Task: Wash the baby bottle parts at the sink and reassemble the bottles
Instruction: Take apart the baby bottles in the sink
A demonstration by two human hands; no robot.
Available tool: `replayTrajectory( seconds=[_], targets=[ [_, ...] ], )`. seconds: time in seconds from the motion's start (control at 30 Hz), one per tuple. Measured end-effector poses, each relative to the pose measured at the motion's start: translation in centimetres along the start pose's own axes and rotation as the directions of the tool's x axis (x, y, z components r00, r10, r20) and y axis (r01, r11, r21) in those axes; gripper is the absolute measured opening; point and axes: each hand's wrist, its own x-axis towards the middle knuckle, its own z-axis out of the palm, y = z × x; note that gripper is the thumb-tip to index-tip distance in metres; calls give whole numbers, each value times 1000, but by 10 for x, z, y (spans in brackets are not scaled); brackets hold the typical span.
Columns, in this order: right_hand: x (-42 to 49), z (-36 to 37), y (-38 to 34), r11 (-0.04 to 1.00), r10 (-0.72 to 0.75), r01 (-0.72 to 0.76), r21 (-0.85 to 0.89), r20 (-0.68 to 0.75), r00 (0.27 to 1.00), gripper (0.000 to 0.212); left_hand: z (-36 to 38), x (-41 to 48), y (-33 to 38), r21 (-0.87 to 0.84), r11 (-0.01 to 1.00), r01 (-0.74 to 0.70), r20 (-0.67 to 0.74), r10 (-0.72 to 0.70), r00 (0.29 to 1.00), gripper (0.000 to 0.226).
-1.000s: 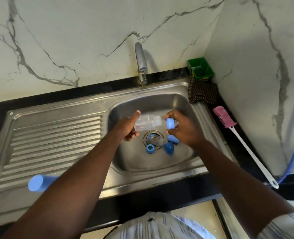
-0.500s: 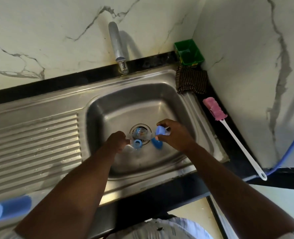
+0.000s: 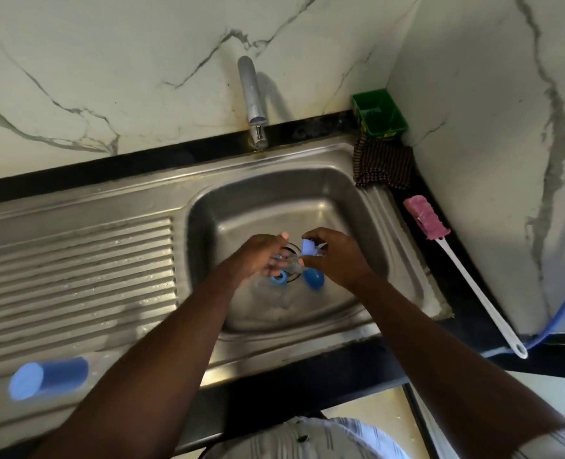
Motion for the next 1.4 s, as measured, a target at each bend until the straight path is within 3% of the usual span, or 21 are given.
replayTrajectory(
  seconds=[0.1,0.2,0.3,0.4,0.6,0.67,0.77,0.87,1.03,1.3,1.4],
  targets=[
    [0,5,-12,999,-13,12,-47,-14,1000,36,14,-18,2,-120,986,-113,61,121,991,38],
    [-4,12,-19,999,-45,45,-25,4,999,33,18,-28,-5,-124,972,-200,-20,199,980,27],
    [-10,13,-22,987,-39,16,159,140,989,36,13,-37,-11,-184,955,-231,-61,224,973,15],
    [-18,14,-27,862,43,-142,488,209,977,28,4,-50,-16,-195,947,-254,-93,240,966,19],
    [-32,13,-33,801,68,-173,572,201,977,37,8,-69,-19,-249,913,-323,-132,298,945,19],
    [-37,10,-36,807,28,-173,565,256,966,42,8,-75,-19,-284,898,-336,-135,309,941,24],
    [-42,6,-41,840,-21,-147,522,302,953,32,12,-80,-18,-270,894,-359,-141,332,933,24],
    [-42,8,-45,834,-10,-141,533,270,963,25,17,-82,-18,-250,890,-382,-181,344,921,23],
    [-39,11,-45,861,17,-110,497,188,982,23,21,-91,-19,-301,884,-358,-116,338,934,22],
    [-40,20,-41,977,84,-80,196,-10,996,15,31,-93,-11,-3,919,-395,-211,386,898,28],
    [-44,24,-40,978,92,-70,196,-106,990,15,34,-93,-6,85,918,-387,-226,396,890,26]
  ],
)
